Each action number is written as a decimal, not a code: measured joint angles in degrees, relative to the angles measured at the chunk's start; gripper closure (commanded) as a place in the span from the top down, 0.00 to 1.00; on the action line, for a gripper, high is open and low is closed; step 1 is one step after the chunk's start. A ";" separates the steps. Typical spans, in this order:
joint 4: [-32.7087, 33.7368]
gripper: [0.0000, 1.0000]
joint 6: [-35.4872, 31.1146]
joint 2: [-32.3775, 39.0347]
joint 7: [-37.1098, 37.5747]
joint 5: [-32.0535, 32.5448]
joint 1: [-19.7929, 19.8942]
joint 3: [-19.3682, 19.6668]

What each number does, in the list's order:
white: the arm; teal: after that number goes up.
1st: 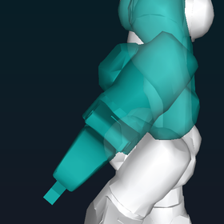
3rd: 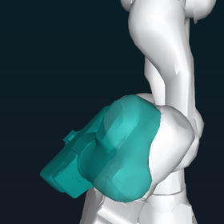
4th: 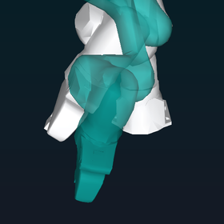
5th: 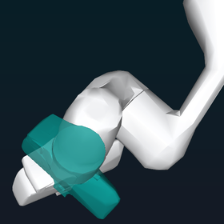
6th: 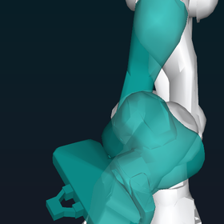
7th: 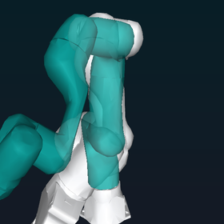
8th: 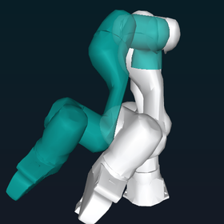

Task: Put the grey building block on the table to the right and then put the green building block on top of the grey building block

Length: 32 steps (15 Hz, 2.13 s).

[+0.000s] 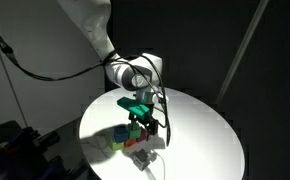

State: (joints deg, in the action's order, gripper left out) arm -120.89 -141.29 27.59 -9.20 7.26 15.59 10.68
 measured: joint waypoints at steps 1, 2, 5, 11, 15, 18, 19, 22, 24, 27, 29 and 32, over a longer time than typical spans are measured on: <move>-0.36 1.00 0.00 -0.57 1.86 0.00 -0.81 0.26; -0.73 1.00 0.00 -1.10 4.02 0.00 -1.66 0.52; -1.34 1.00 -0.01 -2.21 10.06 0.00 -4.05 1.42; -2.18 1.00 -0.82 -2.72 18.22 0.00 -6.15 2.40; -2.71 1.00 -1.85 -2.71 18.87 -2.31 -5.95 2.45; -3.42 1.00 -4.13 -2.71 18.87 -5.28 -5.60 2.42; -3.74 1.00 -5.13 -2.71 18.86 -6.17 -5.54 2.41; -4.51 1.00 -7.97 -2.71 18.86 -8.04 -5.48 2.34; -4.93 1.00 -9.72 -2.71 18.86 -8.49 -5.49 2.20; -5.19 1.00 -11.48 -2.71 18.86 -8.63 -5.56 1.85; -5.19 1.00 -11.93 -2.70 18.86 -8.63 -5.67 1.55; -5.19 1.00 -12.03 -2.70 18.86 -8.63 -5.85 1.13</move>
State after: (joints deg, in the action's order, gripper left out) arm -126.08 -153.32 24.88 9.66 -1.37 9.74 11.80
